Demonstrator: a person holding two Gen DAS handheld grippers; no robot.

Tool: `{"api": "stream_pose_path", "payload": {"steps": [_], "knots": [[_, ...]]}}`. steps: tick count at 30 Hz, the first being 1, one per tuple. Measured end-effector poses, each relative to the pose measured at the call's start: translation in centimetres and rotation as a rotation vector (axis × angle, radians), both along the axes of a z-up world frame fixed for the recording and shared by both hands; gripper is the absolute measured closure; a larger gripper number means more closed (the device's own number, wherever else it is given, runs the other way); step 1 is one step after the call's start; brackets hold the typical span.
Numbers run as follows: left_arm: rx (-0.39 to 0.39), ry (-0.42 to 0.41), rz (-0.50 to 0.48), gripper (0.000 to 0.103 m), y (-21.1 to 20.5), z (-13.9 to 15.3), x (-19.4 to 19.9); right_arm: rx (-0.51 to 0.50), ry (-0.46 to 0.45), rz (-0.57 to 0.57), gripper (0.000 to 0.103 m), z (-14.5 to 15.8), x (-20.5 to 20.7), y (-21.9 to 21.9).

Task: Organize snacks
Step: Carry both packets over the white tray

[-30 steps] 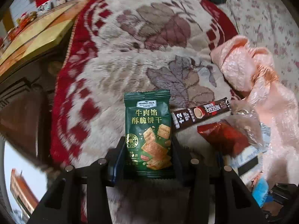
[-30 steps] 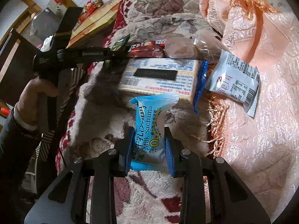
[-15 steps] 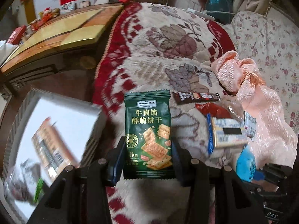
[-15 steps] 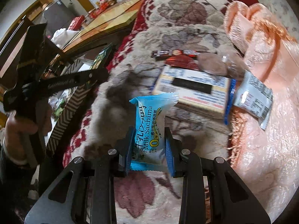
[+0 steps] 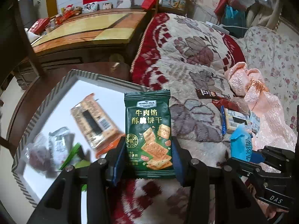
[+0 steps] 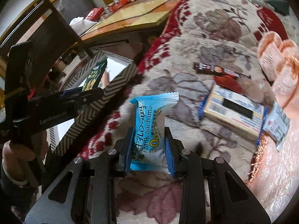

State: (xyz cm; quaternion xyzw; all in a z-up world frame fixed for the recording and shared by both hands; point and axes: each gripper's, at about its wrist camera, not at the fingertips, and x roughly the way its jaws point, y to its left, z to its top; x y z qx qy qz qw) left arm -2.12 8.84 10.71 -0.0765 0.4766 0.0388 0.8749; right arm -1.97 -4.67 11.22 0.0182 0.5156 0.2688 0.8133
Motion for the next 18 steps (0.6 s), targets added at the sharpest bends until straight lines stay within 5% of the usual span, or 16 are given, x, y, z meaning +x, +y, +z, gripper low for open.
{"api": "stream_pose_path", "payload": {"steps": [18], "knots": [[0.007, -0.044, 0.060, 0.055, 2.6, 1.3, -3.8, -0.031, -0.024, 0.114, 0.074, 1.3, -1.6, 5.2]]}}
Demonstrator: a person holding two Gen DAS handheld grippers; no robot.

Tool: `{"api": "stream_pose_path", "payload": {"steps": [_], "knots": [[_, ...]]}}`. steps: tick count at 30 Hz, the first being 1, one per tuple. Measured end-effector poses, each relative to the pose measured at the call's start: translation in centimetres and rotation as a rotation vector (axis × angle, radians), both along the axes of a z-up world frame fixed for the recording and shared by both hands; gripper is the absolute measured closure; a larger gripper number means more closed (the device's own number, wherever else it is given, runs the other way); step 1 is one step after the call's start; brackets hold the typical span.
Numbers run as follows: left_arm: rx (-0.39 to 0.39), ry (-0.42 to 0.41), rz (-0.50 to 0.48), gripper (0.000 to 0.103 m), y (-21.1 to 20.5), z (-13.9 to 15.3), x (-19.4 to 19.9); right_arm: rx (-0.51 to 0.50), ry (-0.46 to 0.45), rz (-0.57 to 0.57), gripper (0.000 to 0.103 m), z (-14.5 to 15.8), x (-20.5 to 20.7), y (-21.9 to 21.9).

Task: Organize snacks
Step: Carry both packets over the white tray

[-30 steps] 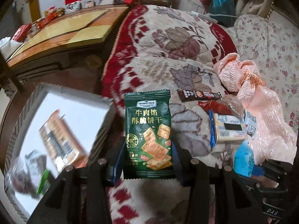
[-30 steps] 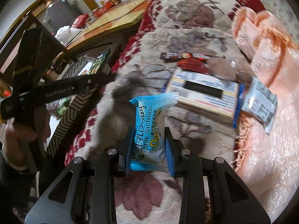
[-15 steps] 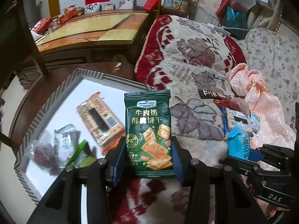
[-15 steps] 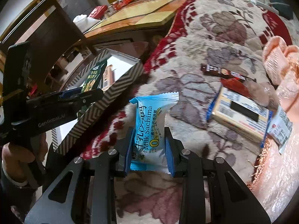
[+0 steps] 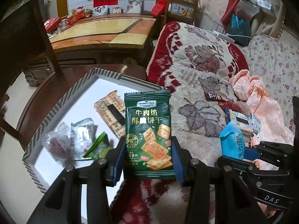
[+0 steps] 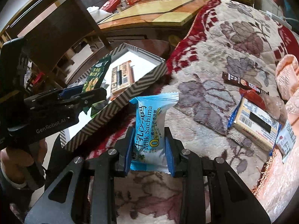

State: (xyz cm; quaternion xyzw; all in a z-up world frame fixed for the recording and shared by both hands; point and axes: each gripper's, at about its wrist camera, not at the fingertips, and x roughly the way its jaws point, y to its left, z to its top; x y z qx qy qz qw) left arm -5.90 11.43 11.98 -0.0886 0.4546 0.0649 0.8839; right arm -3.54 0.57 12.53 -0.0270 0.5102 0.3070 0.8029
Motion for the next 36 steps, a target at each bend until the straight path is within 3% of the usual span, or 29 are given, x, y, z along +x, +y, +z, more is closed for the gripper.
{"api": "stream_pose_path", "payload": {"steps": [24, 36], "knots": [[-0.008, -0.005, 0.169, 0.055, 7.0, -0.5, -5.5, -0.026, -0.038, 0.154, 0.074, 2.1, -0.7, 7.6], [-0.038, 0.029, 0.242, 0.055, 10.1, -2.5, -7.2, -0.060, -0.013, 0.237, 0.074, 0.9, -0.3, 12.8]]}}
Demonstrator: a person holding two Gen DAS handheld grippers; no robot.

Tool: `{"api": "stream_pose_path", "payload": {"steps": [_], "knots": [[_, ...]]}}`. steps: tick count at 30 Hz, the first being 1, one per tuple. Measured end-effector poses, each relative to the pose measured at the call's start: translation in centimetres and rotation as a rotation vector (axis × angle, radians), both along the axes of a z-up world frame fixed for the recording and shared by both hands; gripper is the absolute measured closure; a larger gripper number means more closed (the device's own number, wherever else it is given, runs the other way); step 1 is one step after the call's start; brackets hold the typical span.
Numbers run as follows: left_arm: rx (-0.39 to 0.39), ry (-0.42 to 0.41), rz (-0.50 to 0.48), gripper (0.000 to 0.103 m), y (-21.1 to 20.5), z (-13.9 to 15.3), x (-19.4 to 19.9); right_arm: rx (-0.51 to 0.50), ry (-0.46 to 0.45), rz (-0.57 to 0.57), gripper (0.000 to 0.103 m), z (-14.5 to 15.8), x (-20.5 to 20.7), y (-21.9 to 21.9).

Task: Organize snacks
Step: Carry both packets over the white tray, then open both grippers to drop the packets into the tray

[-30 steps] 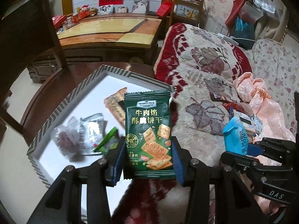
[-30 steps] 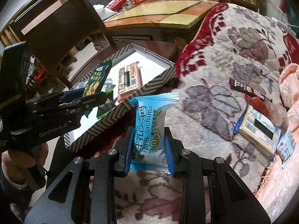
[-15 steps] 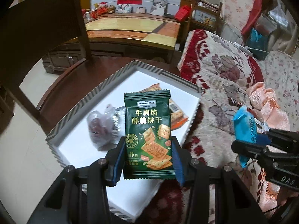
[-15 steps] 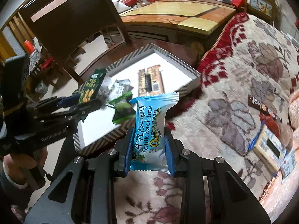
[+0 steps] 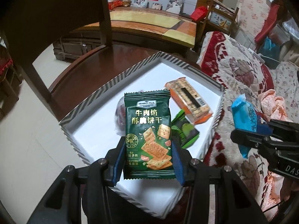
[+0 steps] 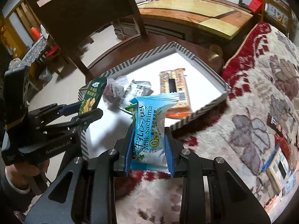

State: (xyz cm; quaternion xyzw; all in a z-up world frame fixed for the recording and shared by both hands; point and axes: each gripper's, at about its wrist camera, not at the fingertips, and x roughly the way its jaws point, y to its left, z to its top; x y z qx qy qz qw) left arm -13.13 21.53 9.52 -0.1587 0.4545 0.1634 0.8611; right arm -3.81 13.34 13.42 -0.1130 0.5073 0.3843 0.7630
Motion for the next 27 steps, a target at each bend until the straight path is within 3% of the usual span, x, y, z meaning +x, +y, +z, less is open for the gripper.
{"api": "stream_pose_path", "payload": {"steps": [27], "knots": [[-0.038, 0.048, 0.030, 0.055, 2.5, -3.3, 2.1, -0.114, 0.089, 0.054, 0.074, -6.4, 5.5, 8.2]]}}
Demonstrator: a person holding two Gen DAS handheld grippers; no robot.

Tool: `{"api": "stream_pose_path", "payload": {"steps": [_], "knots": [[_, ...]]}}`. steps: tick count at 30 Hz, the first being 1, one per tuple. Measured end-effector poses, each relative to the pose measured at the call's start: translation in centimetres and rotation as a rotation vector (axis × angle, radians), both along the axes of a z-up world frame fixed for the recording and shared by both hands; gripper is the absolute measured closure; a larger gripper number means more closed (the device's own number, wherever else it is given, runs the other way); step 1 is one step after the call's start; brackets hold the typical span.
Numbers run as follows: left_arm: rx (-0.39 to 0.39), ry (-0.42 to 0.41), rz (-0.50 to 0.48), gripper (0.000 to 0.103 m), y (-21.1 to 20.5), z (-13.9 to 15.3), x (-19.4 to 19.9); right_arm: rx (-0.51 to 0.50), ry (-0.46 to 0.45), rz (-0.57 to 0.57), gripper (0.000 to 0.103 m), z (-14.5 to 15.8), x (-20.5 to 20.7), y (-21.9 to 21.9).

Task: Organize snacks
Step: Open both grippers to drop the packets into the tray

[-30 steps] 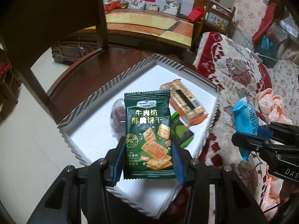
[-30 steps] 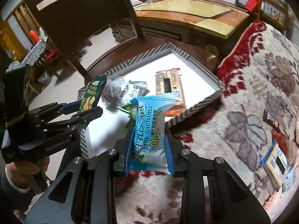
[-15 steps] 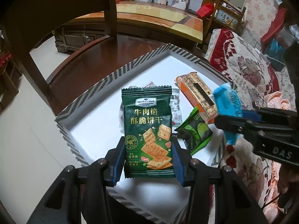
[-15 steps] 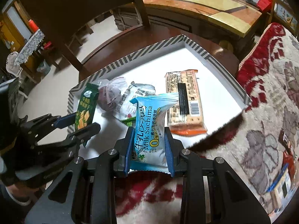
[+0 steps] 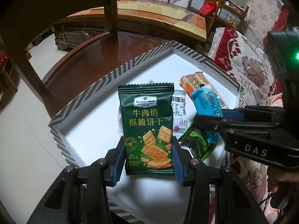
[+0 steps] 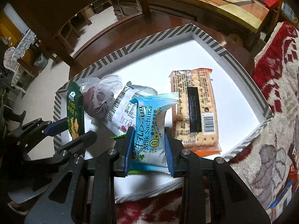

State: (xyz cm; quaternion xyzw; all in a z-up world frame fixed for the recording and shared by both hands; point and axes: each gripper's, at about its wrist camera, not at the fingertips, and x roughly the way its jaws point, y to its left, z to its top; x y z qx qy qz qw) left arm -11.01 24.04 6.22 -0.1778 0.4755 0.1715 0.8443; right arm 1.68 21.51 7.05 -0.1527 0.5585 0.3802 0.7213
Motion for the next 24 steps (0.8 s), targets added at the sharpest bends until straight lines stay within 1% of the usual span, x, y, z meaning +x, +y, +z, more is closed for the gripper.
{"api": "stream_pose_path", "payload": {"steps": [2, 5, 7, 9, 10, 15, 18, 24], "knots": [[0.002, 0.007, 0.006, 0.053, 0.0, -0.1, 0.1, 0.012, 0.003, -0.010, 0.074, 0.0, 0.3, 0.2], [0.000, 0.013, 0.024, 0.050, 0.1, -0.3, 0.1, 0.013, 0.004, -0.019, 0.069, -0.1, 0.3, 0.2], [0.001, 0.016, 0.030, 0.046, 0.1, -0.3, 0.1, 0.011, -0.006, -0.020, 0.064, 0.0, 0.1, 0.1], [0.000, 0.014, 0.037, 0.038, 0.2, -0.2, 0.0, 0.027, -0.008, -0.026, 0.061, 0.2, 0.0, -0.2], [0.000, 0.011, 0.040, 0.038, 0.2, -0.1, 0.0, 0.038, -0.003, -0.034, 0.058, 0.3, -0.1, -0.5], [0.009, -0.002, 0.049, 0.029, -0.1, 0.6, -0.1, 0.079, 0.005, -0.072, 0.057, 1.5, -0.5, -2.0], [0.007, -0.010, 0.048, 0.028, -0.5, 1.0, -0.1, 0.105, 0.008, -0.100, 0.057, 2.3, -0.9, -3.4], [0.017, -0.034, 0.013, 0.024, -2.3, 2.4, 0.5, 0.141, -0.012, -0.141, 0.057, 4.1, -2.0, -6.7]]}}
